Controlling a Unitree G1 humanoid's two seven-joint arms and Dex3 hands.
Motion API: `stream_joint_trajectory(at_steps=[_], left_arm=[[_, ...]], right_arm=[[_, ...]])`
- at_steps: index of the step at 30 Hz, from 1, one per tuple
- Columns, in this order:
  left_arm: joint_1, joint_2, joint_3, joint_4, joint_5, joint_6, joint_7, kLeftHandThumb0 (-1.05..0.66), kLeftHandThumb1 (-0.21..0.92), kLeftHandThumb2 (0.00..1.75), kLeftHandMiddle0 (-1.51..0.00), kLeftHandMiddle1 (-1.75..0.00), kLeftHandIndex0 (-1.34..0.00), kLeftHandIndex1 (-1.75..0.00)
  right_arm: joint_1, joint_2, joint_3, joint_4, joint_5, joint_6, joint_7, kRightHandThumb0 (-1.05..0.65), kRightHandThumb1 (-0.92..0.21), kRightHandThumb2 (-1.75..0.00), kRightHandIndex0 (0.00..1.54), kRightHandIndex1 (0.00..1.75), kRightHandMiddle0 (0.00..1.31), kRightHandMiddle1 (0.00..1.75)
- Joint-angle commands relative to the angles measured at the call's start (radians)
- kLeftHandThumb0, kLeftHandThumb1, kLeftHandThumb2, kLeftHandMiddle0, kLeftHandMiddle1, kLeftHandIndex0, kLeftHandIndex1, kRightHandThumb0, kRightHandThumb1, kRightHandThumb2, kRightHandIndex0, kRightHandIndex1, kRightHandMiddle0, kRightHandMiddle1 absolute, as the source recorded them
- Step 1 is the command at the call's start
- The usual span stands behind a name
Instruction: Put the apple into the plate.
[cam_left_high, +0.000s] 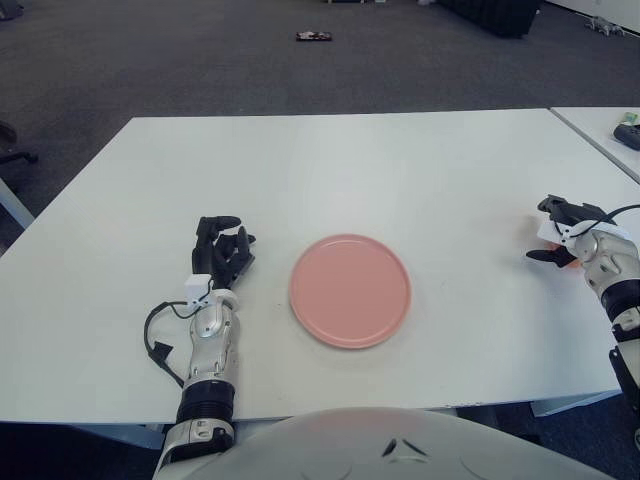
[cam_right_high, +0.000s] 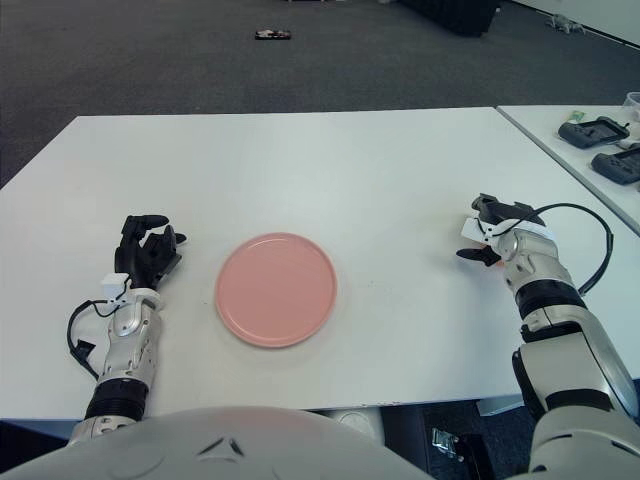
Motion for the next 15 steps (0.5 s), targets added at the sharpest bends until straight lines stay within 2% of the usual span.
stream_joint_trajectory(at_steps=[1, 3, 5, 6, 8, 10, 12, 15], left_arm=[[0.025, 0.000, -0.001, 0.017, 0.005, 0.037, 0.002, -0.37, 0.73, 0.79, -0.51, -1.47, -0.31, -1.75], [0.024, 0.001, -0.001, 0.019, 0.006, 0.037, 0.002, -0.37, 0.73, 0.80, -0.51, -1.47, -0.31, -1.75], [0.023, 0.001, 0.000, 0.018, 0.002, 0.039, 0.000, -0.37, 0.73, 0.80, -0.50, -1.47, -0.31, -1.75], [0.023, -0.001, 0.001, 0.017, -0.001, 0.041, 0.000, -0.37, 0.73, 0.80, -0.50, -1.47, -0.31, -1.75], [0.023, -0.002, 0.002, 0.015, -0.003, 0.043, 0.001, -0.37, 0.73, 0.80, -0.50, -1.46, -0.31, -1.75], [0.024, -0.003, 0.002, 0.013, -0.001, 0.045, 0.004, -0.37, 0.74, 0.79, -0.49, -1.46, -0.30, -1.75], [0.024, -0.002, 0.001, 0.012, 0.002, 0.047, 0.006, -0.37, 0.74, 0.78, -0.48, -1.46, -0.30, -1.75], [0.024, -0.001, 0.000, 0.011, 0.005, 0.047, 0.005, -0.37, 0.75, 0.77, -0.49, -1.46, -0.30, -1.75]], right_arm=[[0.047, 0.046, 0.023, 0.039, 0.012, -0.020, 0.007, -0.38, -0.23, -1.16, 0.00, 1.47, 0.00, 1.51], [0.049, 0.041, 0.023, 0.033, 0.011, -0.021, 0.002, -0.33, -0.21, -1.20, 0.00, 1.63, 0.01, 1.64], [0.065, 0.028, 0.015, -0.022, 0.017, 0.000, 0.014, -0.32, -0.22, -1.22, 0.00, 1.69, 0.04, 1.69], [0.061, 0.029, 0.015, -0.008, 0.015, 0.000, 0.000, -0.31, -0.23, -1.23, 0.00, 1.71, 0.06, 1.71], [0.056, 0.034, 0.015, 0.008, 0.011, 0.006, -0.023, -0.36, -0.37, -1.14, 0.10, 1.73, 0.24, 1.73], [0.058, 0.039, 0.015, 0.000, 0.009, 0.020, -0.037, -0.19, -0.40, -1.11, 0.26, 1.74, 0.42, 1.57], [0.060, 0.041, 0.015, -0.007, 0.007, 0.034, -0.046, -0.08, -0.35, -1.17, 0.44, 1.74, 0.56, 1.47], [0.075, 0.032, 0.007, -0.055, 0.013, 0.058, -0.043, -0.03, -0.27, -1.27, 0.55, 1.74, 0.61, 1.48]])
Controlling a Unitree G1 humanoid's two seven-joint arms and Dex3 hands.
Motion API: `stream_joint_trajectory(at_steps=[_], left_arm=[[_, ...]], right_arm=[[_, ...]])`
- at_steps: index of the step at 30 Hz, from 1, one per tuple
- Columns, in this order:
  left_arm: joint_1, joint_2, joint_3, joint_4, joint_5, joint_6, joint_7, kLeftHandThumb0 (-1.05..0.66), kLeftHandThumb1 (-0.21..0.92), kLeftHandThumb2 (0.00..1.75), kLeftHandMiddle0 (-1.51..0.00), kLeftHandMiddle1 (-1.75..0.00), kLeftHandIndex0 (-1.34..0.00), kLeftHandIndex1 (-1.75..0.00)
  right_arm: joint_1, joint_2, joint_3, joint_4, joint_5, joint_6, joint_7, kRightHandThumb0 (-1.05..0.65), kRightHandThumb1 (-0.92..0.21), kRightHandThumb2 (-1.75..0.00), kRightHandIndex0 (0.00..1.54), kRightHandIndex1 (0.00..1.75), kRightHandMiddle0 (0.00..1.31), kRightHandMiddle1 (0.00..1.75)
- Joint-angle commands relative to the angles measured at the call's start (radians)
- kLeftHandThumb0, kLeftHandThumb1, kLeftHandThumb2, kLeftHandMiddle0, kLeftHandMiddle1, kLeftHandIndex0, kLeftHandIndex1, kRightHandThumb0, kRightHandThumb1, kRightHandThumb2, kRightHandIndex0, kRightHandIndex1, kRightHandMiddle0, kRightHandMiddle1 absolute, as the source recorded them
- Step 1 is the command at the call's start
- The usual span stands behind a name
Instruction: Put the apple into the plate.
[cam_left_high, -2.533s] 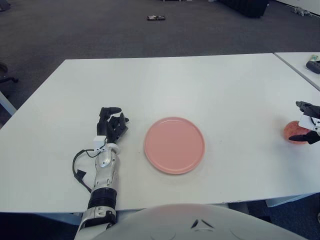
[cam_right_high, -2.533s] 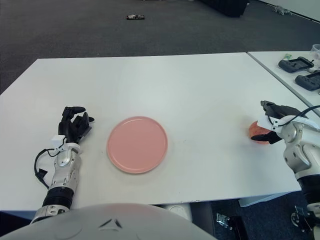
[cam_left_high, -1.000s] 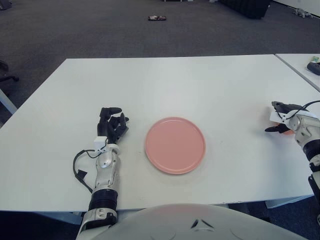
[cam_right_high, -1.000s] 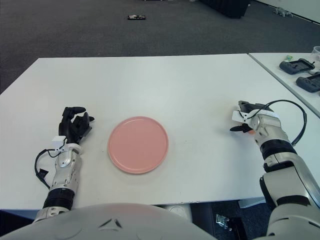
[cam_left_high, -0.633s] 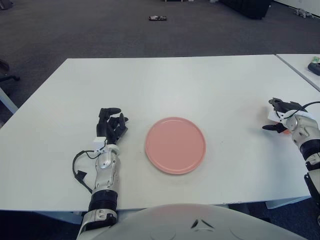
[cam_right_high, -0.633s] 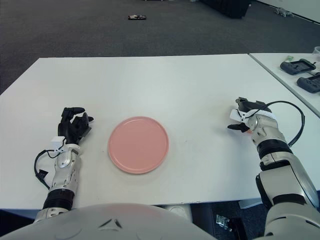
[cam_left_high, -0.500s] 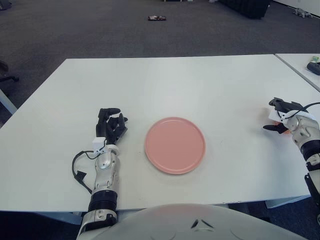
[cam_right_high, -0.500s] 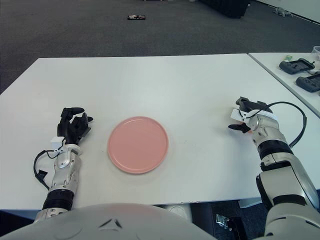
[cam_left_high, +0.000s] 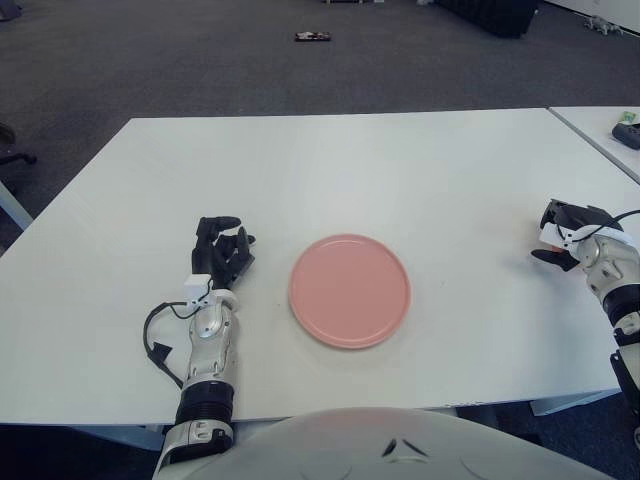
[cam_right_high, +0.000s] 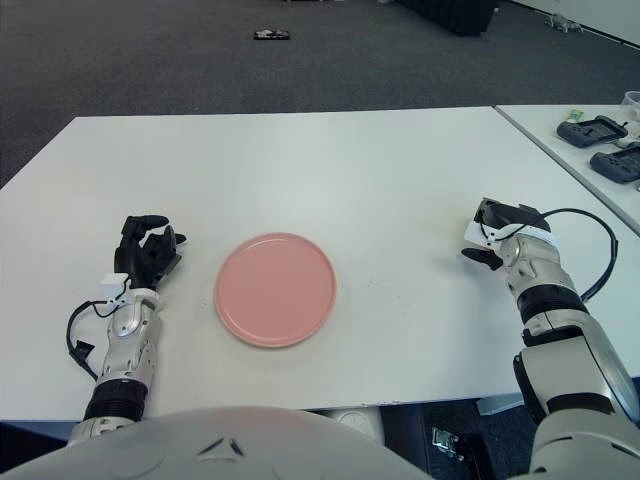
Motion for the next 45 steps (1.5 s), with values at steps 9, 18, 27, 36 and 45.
stream_joint_trajectory(at_steps=[9, 18, 27, 36, 45], left_arm=[[0.018, 0.000, 0.003, 0.026, 0.003, 0.022, 0.002, -0.37, 0.74, 0.78, -0.51, -1.47, -0.30, -1.75], [0.018, 0.002, 0.002, 0.023, 0.003, 0.028, 0.002, -0.37, 0.74, 0.78, -0.50, -1.49, -0.30, -1.75], [0.017, 0.006, 0.000, 0.026, 0.010, 0.029, 0.004, -0.37, 0.75, 0.77, -0.48, -1.49, -0.29, -1.75], [0.013, 0.001, 0.001, 0.030, 0.009, 0.024, 0.009, -0.37, 0.75, 0.76, -0.48, -1.50, -0.29, -1.75], [0.007, -0.005, 0.006, 0.039, -0.006, 0.013, 0.000, -0.37, 0.75, 0.77, -0.48, -1.50, -0.30, -1.75]], right_arm=[[0.101, 0.030, -0.022, -0.150, 0.021, 0.093, 0.004, -0.01, -0.12, -1.52, 0.75, 1.69, 0.56, 1.73], [0.143, 0.021, -0.054, -0.239, 0.028, 0.115, -0.024, 0.00, -0.09, -1.54, 0.82, 1.62, 0.56, 1.75], [0.184, 0.009, -0.104, -0.288, 0.036, 0.052, -0.135, 0.00, -0.08, -1.55, 0.84, 1.61, 0.56, 1.75], [0.255, -0.019, -0.200, -0.447, 0.080, -0.016, -0.173, 0.00, -0.08, -1.55, 0.85, 1.60, 0.56, 1.75], [0.309, 0.030, -0.345, -0.532, 0.234, -0.181, -0.211, 0.00, -0.07, -1.55, 0.86, 1.58, 0.57, 1.75]])
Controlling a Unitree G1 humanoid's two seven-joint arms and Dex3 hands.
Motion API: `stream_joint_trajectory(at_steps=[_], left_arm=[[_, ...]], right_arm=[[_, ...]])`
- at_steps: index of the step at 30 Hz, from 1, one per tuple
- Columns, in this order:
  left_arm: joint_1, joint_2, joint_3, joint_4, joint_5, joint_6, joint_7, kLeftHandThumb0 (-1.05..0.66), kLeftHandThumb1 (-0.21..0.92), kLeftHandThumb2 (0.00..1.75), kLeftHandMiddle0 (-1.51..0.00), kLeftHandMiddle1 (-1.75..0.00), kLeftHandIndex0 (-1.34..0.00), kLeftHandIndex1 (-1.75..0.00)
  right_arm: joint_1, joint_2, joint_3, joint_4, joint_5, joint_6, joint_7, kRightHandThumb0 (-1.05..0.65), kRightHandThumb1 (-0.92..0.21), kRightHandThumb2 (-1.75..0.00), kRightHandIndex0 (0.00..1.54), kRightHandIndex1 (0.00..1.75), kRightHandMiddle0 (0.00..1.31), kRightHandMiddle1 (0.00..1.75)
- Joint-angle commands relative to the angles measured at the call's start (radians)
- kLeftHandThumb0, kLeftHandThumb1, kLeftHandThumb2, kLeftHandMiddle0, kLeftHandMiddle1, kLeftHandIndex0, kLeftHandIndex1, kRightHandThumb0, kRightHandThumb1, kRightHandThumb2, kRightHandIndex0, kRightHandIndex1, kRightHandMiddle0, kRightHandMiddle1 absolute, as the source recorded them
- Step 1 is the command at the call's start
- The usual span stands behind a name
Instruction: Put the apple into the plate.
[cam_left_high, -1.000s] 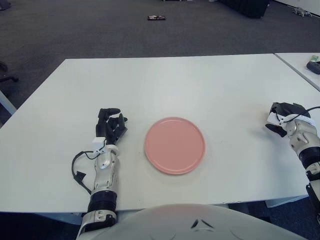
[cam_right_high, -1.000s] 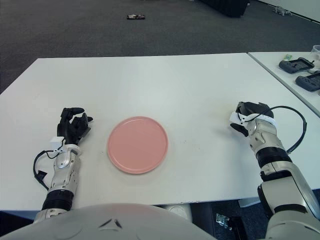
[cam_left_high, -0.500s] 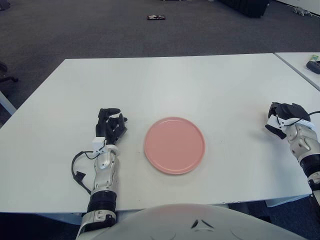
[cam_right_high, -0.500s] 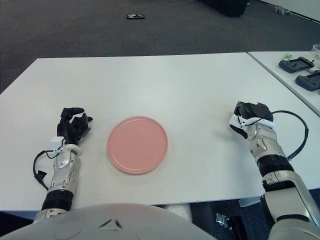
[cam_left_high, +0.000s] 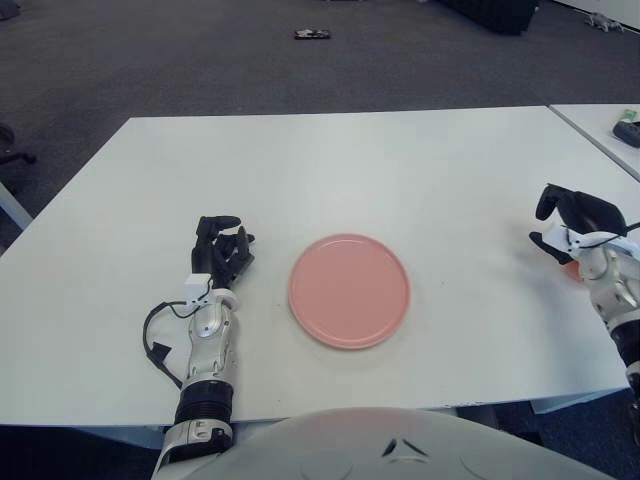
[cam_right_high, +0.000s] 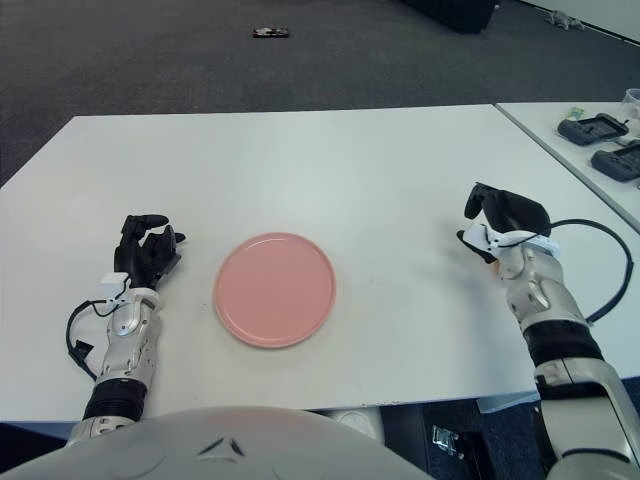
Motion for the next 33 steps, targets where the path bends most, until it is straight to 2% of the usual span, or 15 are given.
stream_joint_trajectory(at_steps=[1, 3, 9, 13, 17, 20, 28, 33], left_arm=[[0.012, -0.005, 0.003, 0.036, -0.004, 0.014, -0.002, -0.37, 0.75, 0.77, -0.48, -1.50, -0.30, -1.75], [0.012, -0.003, 0.001, 0.038, 0.000, 0.010, -0.003, -0.37, 0.75, 0.77, -0.48, -1.50, -0.30, -1.75], [0.012, 0.000, -0.005, 0.039, 0.008, 0.011, 0.000, -0.37, 0.74, 0.78, -0.49, -1.50, -0.30, -1.75], [0.013, 0.002, -0.008, 0.033, 0.012, 0.021, 0.003, -0.37, 0.74, 0.78, -0.49, -1.50, -0.30, -1.75], [0.013, 0.002, -0.010, 0.032, 0.017, 0.025, 0.006, -0.37, 0.74, 0.78, -0.49, -1.50, -0.30, -1.75], [0.013, 0.001, -0.009, 0.031, 0.018, 0.027, 0.006, -0.37, 0.75, 0.77, -0.50, -1.50, -0.30, -1.75], [0.011, -0.002, -0.007, 0.038, 0.018, 0.014, 0.004, -0.37, 0.75, 0.77, -0.50, -1.52, -0.29, -1.75], [0.010, -0.006, -0.003, 0.041, 0.007, 0.009, 0.000, -0.37, 0.75, 0.77, -0.50, -1.52, -0.29, -1.75]], right_arm=[[0.012, 0.022, -0.050, -0.003, 0.048, -0.070, -0.031, 0.00, -0.07, -1.55, 0.86, 1.57, 0.57, 1.75], [0.010, 0.029, -0.074, 0.009, 0.070, -0.119, -0.049, 0.00, -0.07, -1.55, 0.86, 1.57, 0.57, 1.75], [-0.011, 0.057, -0.131, 0.055, 0.144, -0.242, -0.067, 0.00, 0.03, -1.65, 0.94, 1.54, 0.65, 1.75], [-0.032, 0.069, -0.153, 0.078, 0.169, -0.293, -0.071, 0.00, 0.09, -1.72, 0.98, 1.58, 0.69, 1.75], [-0.034, 0.096, -0.172, 0.015, 0.193, -0.283, -0.063, 0.00, 0.10, -1.74, 0.97, 1.61, 0.69, 1.75], [-0.019, 0.126, -0.196, -0.068, 0.252, -0.263, -0.026, 0.00, 0.10, -1.74, 0.97, 1.61, 0.69, 1.75], [0.000, 0.165, -0.226, -0.164, 0.337, -0.251, 0.058, 0.00, 0.11, -1.74, 0.98, 1.60, 0.69, 1.75], [0.011, 0.172, -0.234, -0.204, 0.337, -0.249, 0.088, 0.00, 0.08, -1.71, 0.96, 1.59, 0.67, 1.75]])
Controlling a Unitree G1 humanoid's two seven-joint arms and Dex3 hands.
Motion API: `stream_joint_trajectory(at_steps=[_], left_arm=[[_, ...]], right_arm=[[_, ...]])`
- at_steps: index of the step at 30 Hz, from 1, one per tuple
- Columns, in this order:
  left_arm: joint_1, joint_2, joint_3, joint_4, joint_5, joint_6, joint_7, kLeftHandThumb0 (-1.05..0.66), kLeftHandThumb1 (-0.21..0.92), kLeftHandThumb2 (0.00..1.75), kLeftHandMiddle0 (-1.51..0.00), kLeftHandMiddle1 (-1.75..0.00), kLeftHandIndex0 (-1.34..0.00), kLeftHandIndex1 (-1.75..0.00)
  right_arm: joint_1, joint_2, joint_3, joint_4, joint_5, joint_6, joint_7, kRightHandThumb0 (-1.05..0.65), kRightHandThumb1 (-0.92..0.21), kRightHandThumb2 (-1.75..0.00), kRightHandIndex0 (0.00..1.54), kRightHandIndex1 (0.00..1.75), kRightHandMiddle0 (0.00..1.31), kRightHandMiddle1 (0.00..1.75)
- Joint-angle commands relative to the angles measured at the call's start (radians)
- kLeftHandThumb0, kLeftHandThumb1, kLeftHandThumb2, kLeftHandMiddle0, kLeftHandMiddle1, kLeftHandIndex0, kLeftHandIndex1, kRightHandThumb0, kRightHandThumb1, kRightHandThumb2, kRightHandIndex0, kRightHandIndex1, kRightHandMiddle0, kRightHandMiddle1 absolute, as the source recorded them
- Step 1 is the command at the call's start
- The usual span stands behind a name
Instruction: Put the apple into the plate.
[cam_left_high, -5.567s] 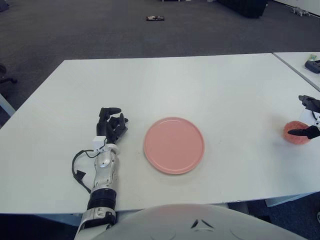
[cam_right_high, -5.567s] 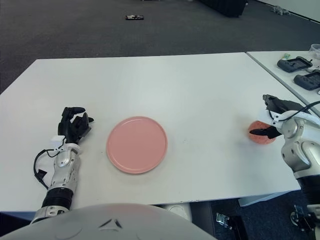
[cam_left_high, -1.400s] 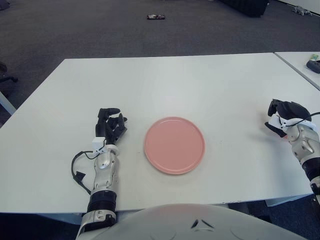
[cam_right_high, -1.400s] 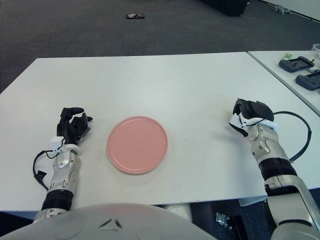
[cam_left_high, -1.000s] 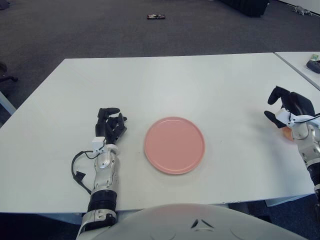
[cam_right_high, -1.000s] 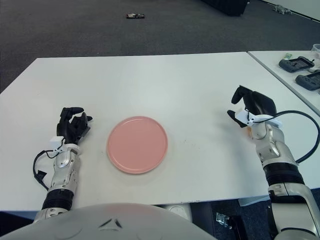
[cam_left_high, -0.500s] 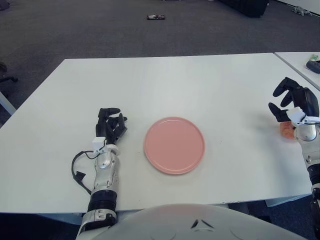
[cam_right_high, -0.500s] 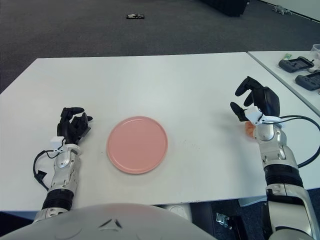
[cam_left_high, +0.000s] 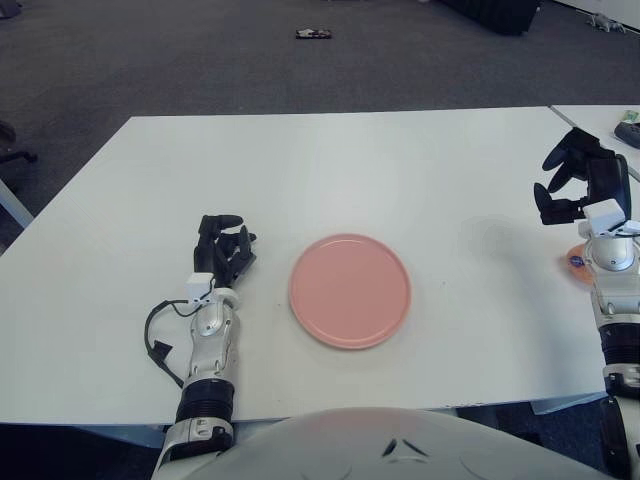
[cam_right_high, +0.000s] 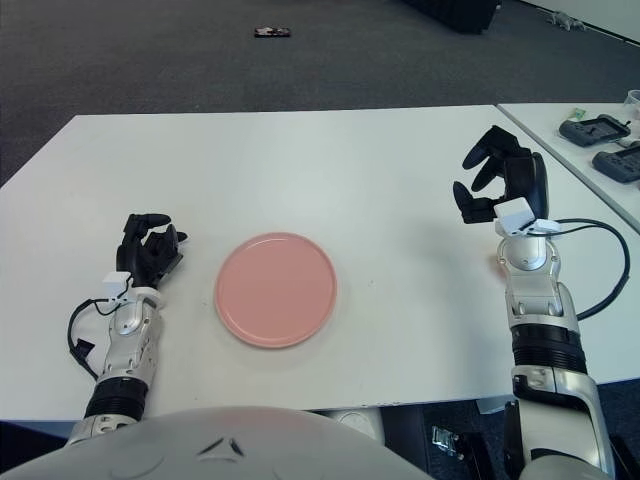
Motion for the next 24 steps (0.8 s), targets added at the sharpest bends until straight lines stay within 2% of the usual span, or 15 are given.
stream_joint_trajectory(at_steps=[1, 9, 13, 15, 16, 17, 18, 19, 20, 21, 23, 24], left_arm=[[0.013, -0.009, 0.003, 0.034, -0.009, 0.014, -0.001, -0.37, 0.75, 0.77, -0.50, -1.52, -0.29, -1.75], [0.017, -0.016, 0.005, 0.028, -0.016, 0.016, 0.004, -0.37, 0.75, 0.77, -0.51, -1.52, -0.30, -1.75], [0.019, -0.016, 0.004, 0.023, -0.013, 0.022, 0.009, -0.37, 0.75, 0.76, -0.51, -1.51, -0.29, -1.75], [0.021, -0.015, 0.003, 0.019, -0.008, 0.026, 0.012, -0.37, 0.75, 0.76, -0.50, -1.51, -0.29, -1.75], [0.021, -0.014, 0.002, 0.019, -0.006, 0.027, 0.013, -0.37, 0.76, 0.76, -0.49, -1.50, -0.29, -1.75], [0.022, -0.014, 0.000, 0.017, -0.003, 0.025, 0.013, -0.37, 0.76, 0.76, -0.49, -1.50, -0.29, -1.75], [0.023, -0.014, -0.002, 0.016, -0.001, 0.023, 0.013, -0.37, 0.76, 0.76, -0.49, -1.50, -0.29, -1.75], [0.024, -0.013, -0.003, 0.015, -0.001, 0.023, 0.011, -0.37, 0.76, 0.76, -0.49, -1.50, -0.29, -1.75], [0.025, -0.013, -0.004, 0.014, -0.002, 0.022, 0.009, -0.37, 0.76, 0.76, -0.49, -1.50, -0.29, -1.75], [0.026, -0.013, -0.004, 0.012, -0.003, 0.024, 0.007, -0.37, 0.76, 0.76, -0.49, -1.50, -0.29, -1.75], [0.027, -0.014, -0.004, 0.009, -0.005, 0.028, 0.007, -0.37, 0.76, 0.76, -0.49, -1.50, -0.29, -1.75], [0.028, -0.015, -0.004, 0.006, -0.005, 0.031, 0.008, -0.37, 0.76, 0.76, -0.49, -1.50, -0.29, -1.75]], right_arm=[[0.017, 0.003, -0.015, -0.031, 0.004, 0.013, 0.026, 0.00, 0.07, -1.71, 0.96, 1.59, 0.67, 1.75], [0.059, -0.067, 0.002, -0.121, -0.109, 0.103, 0.100, 0.00, 0.05, -1.68, 0.95, 1.56, 0.66, 1.75], [0.083, -0.110, 0.003, -0.170, -0.145, 0.148, 0.166, 0.00, -0.04, -1.60, 0.83, 1.66, 0.59, 1.75], [0.109, -0.154, 0.000, -0.210, -0.166, 0.190, 0.226, 0.00, -0.25, -1.36, 0.68, 1.71, 0.50, 1.65], [0.123, -0.171, -0.003, -0.228, -0.176, 0.210, 0.251, -0.14, -0.25, -1.29, 0.43, 1.69, 0.32, 1.57], [0.160, -0.207, -0.024, -0.254, -0.182, 0.231, 0.290, -0.19, -0.25, -1.27, 0.35, 1.68, 0.25, 1.54], [0.186, -0.230, -0.040, -0.273, -0.186, 0.247, 0.319, -0.31, -0.26, -1.20, 0.22, 1.46, 0.16, 1.37], [0.214, -0.259, -0.053, -0.290, -0.204, 0.269, 0.346, -0.36, -0.27, -1.17, 0.18, 1.38, 0.13, 1.31], [0.232, -0.277, -0.062, -0.303, -0.218, 0.287, 0.366, -0.44, -0.29, -1.11, 0.11, 1.18, 0.08, 1.17], [0.247, -0.293, -0.064, -0.320, -0.242, 0.310, 0.380, -0.51, -0.31, -1.05, 0.07, 0.98, 0.05, 1.04], [0.275, -0.315, -0.065, -0.354, -0.291, 0.351, 0.401, -0.61, -0.35, -0.98, 0.04, 0.70, 0.03, 0.83], [0.290, -0.323, -0.066, -0.370, -0.314, 0.369, 0.408, -0.69, -0.40, -0.93, 0.02, 0.45, 0.02, 0.62]])
